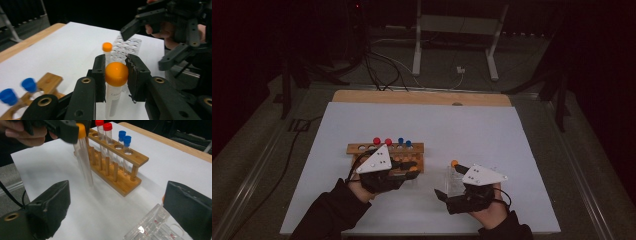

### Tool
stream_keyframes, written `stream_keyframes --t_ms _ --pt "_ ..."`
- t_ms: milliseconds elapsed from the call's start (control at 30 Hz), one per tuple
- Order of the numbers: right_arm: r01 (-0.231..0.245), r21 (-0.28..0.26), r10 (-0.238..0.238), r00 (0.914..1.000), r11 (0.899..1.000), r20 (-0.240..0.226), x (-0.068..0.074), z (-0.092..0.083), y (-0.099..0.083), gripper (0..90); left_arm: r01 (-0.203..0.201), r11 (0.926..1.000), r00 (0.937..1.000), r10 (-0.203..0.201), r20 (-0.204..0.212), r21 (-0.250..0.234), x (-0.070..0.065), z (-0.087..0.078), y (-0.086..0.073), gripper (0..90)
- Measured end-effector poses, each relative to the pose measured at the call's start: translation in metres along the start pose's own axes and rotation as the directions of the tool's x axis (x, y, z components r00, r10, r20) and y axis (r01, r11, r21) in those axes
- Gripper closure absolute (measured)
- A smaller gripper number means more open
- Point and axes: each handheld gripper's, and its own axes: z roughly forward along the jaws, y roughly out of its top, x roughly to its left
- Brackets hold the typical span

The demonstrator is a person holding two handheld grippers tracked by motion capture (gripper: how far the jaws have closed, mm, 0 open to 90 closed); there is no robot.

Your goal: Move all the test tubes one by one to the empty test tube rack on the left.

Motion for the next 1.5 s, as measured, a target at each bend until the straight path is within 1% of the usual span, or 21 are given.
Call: stream_keyframes --t_ms 33,67,167,200,333,400,433,533,700,767,933,1033,1067,1133,1167,1200,1267,1367,1433,1467,1500 --pt "-0.007 -0.006 0.007 1.0000 1.000 0.001 -0.001 -0.001 0.000 2.6 0.002 1.0000 0.9999 -0.002 -0.014 -0.006 0.002 -0.003 0.001 71.5" --pt "-0.016 -0.015 0.016 0.9998 1.000 0.006 -0.003 -0.003 0.000 2.6 0.004 0.9999 0.9998 -0.004 -0.018 -0.010 0.003 -0.005 0.002 71.5" --pt "-0.021 -0.021 0.021 0.9996 1.000 0.016 -0.005 -0.005 0.000 2.0 0.003 0.9999 0.9992 -0.003 -0.040 -0.015 0.007 -0.011 0.004 71.5" --pt "-0.019 -0.019 0.019 0.9997 1.000 0.013 -0.005 -0.006 0.000 0.2 0.002 0.9999 0.9987 -0.002 -0.051 -0.016 0.008 -0.012 0.004 71.5" --pt "-0.026 -0.033 0.026 0.9996 0.999 0.006 -0.006 -0.009 0.001 0.0 0.014 0.9995 0.9967 -0.016 -0.080 -0.029 0.016 -0.021 0.007 71.5" --pt "-0.033 -0.040 0.033 0.9994 0.999 0.000 -0.007 -0.010 0.001 0.0 0.018 0.9992 0.9952 -0.021 -0.096 -0.035 0.020 -0.025 0.009 71.5" --pt "-0.035 -0.042 0.035 0.9994 0.999 0.004 -0.007 -0.010 0.001 0.0 0.019 0.9992 0.9947 -0.022 -0.100 -0.036 0.022 -0.027 0.010 71.5" --pt "-0.036 -0.044 0.037 0.9993 0.998 0.005 -0.008 -0.011 0.001 0.0 0.013 0.9991 0.9921 -0.018 -0.124 -0.039 0.026 -0.034 0.014 71.5" --pt "-0.040 -0.047 0.040 0.9992 0.998 0.004 -0.008 -0.013 0.001 0.0 0.020 0.9984 0.9863 -0.028 -0.163 -0.052 0.033 -0.048 0.017 71.5" --pt "-0.034 -0.050 0.034 0.9994 0.998 0.008 -0.008 -0.013 0.002 0.0 0.020 0.9983 0.9826 -0.030 -0.183 -0.056 0.037 -0.054 0.017 71.5" --pt "-0.035 -0.050 0.036 0.9993 0.998 0.008 -0.008 -0.014 0.002 0.0 0.022 0.9975 0.9746 -0.037 -0.221 -0.067 0.045 -0.066 0.018 71.5" --pt "-0.035 -0.051 0.036 0.9993 0.998 0.009 -0.008 -0.015 0.002 0.0 0.025 0.9972 0.9668 -0.042 -0.252 -0.071 0.049 -0.075 0.018 71.5" --pt "-0.037 -0.050 0.037 0.9993 0.998 0.006 -0.009 -0.015 0.002 0.0 0.027 0.9972 0.9652 -0.044 -0.258 -0.070 0.051 -0.077 0.018 71.5" --pt "-0.037 -0.051 0.038 0.9993 0.998 0.006 -0.009 -0.015 0.002 0.0 0.028 0.9967 0.9595 -0.048 -0.278 -0.076 0.054 -0.083 0.017 71.5" --pt "-0.036 -0.049 0.036 0.9994 0.998 0.003 -0.008 -0.015 0.002 0.0 0.029 0.9962 0.9603 -0.050 -0.274 -0.082 0.056 -0.086 0.017 71.5" --pt "-0.034 -0.050 0.034 0.9994 0.998 0.005 -0.008 -0.015 0.002 0.0 0.033 0.9954 0.9573 -0.057 -0.283 -0.089 0.058 -0.088 0.016 71.5" --pt "-0.035 -0.049 0.035 0.9994 0.998 0.001 -0.008 -0.015 0.002 0.0 0.038 0.9955 0.9522 -0.063 -0.299 -0.087 0.061 -0.092 0.015 71.5" --pt "-0.035 -0.050 0.035 0.9994 0.998 -0.002 -0.008 -0.015 0.003 0.0 0.050 0.9951 0.9421 -0.075 -0.327 -0.085 0.068 -0.097 0.011 71.5" --pt "-0.034 -0.052 0.034 0.9994 0.998 0.001 -0.008 -0.015 0.003 0.0 0.056 0.9946 0.9381 -0.082 -0.336 -0.088 0.072 -0.098 0.009 71.5" --pt "-0.036 -0.052 0.036 0.9993 0.998 -0.003 -0.008 -0.015 0.002 0.0 0.062 0.9935 0.9377 -0.091 -0.335 -0.095 0.075 -0.099 0.006 71.5" --pt "-0.035 -0.053 0.035 0.9994 0.998 -0.002 -0.008 -0.015 0.002 0.0 0.070 0.9924 0.9338 -0.101 -0.343 -0.101 0.078 -0.099 0.004 71.5"
